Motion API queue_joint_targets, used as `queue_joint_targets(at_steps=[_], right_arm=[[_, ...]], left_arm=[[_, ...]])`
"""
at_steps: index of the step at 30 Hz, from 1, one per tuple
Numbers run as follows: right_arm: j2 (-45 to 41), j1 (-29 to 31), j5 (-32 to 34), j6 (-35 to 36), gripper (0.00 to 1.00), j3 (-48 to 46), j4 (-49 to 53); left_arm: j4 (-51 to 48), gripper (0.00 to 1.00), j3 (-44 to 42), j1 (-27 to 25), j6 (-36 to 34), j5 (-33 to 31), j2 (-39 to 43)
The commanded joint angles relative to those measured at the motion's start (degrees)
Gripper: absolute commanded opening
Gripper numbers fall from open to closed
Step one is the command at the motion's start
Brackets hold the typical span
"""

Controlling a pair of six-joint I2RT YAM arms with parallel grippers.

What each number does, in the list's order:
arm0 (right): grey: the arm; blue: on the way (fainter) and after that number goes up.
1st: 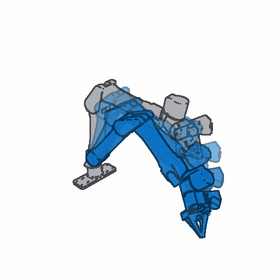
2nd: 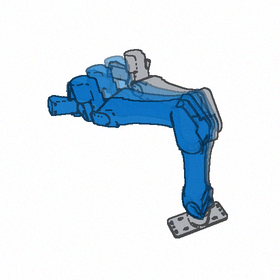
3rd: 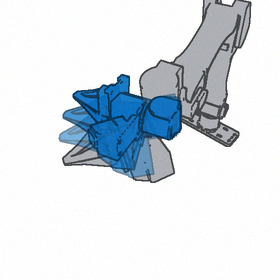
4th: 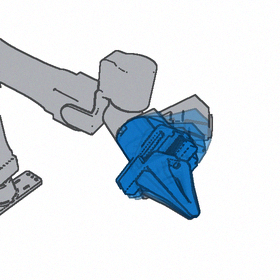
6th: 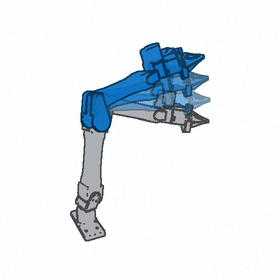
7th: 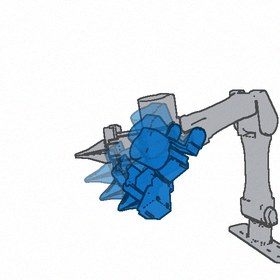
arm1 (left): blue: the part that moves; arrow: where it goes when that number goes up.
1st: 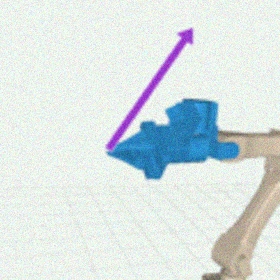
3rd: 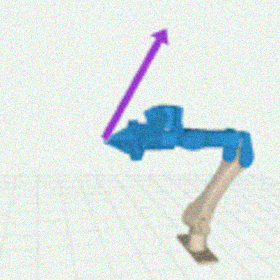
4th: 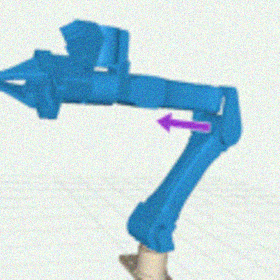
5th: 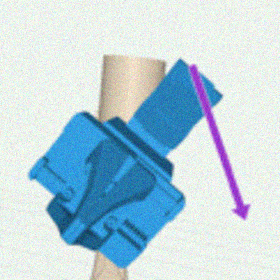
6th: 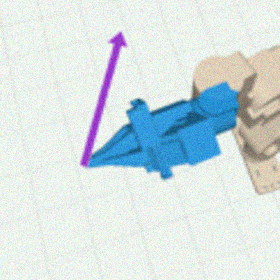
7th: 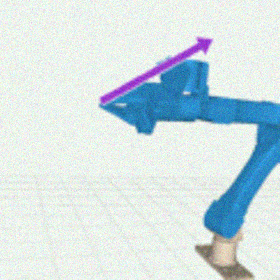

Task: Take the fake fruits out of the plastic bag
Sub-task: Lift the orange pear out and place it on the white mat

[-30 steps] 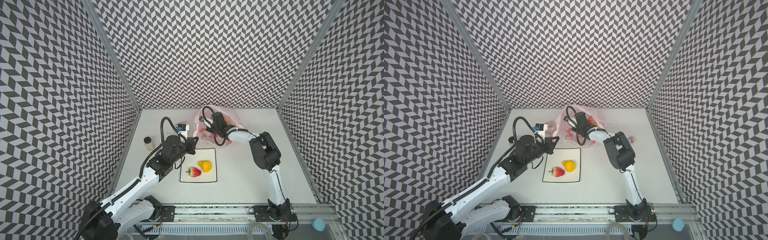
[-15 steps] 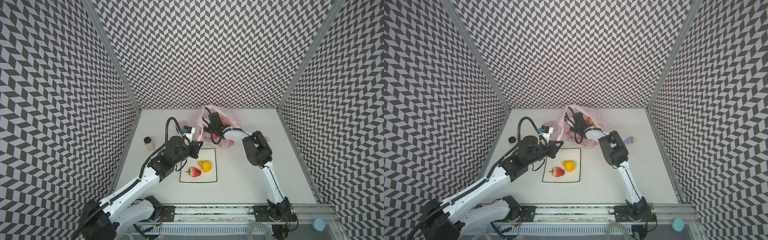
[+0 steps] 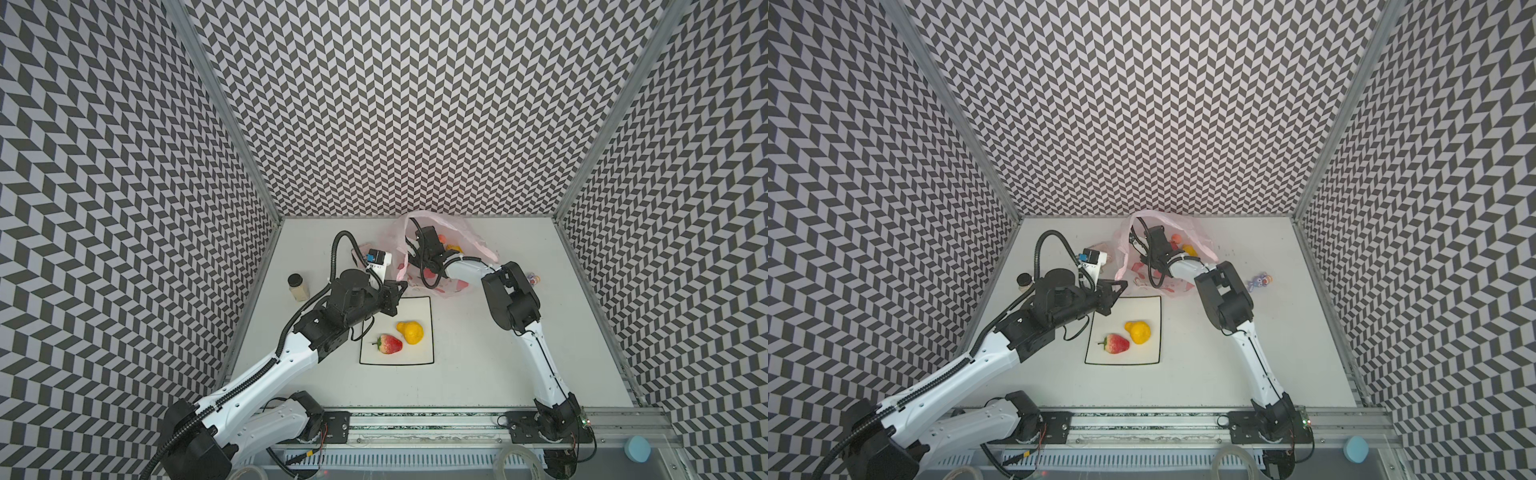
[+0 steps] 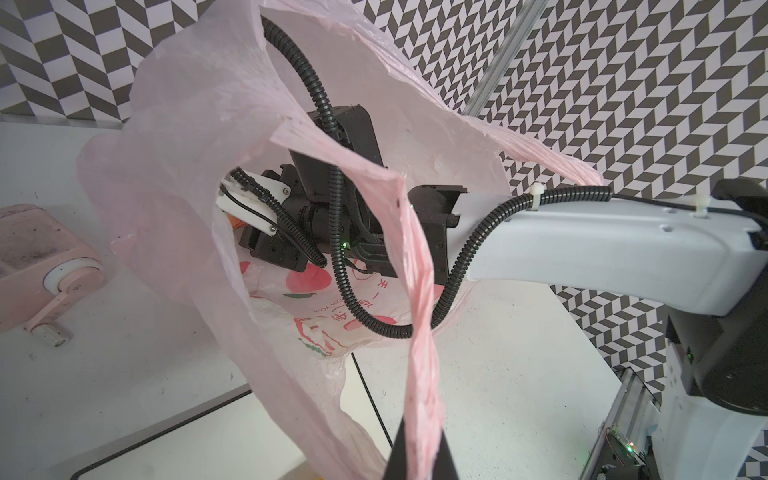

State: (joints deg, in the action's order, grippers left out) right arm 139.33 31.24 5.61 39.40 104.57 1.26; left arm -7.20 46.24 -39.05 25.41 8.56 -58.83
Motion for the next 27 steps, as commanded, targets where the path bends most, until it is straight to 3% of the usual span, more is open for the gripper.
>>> queue_joint_targets(at_steps=[1,9,15,27], right_arm=[[-1.5,-0.2,-0.3,-0.8,0.24,0.6,-2.1],[-11.4,2.1,0.0,-2.0,0.19,-7.9,-2.0],[-21.5,4.3,-0.3,-4.4,0.19,-19.9,-3.8],[-39.4,4.7,-3.2,-11.7,0.19,-33.7,1.0]], left_arm=[[-0.4,0.0,0.8,-0.5,0.7,-1.8,0.2],[3.6,0.0,-2.2,-0.5,5.4,-8.4,-0.2],[7.6,0.0,-3.4,-0.5,7.8,-10.3,-1.9],[9.1,0.0,-4.9,-0.2,7.9,-13.1,-3.1]])
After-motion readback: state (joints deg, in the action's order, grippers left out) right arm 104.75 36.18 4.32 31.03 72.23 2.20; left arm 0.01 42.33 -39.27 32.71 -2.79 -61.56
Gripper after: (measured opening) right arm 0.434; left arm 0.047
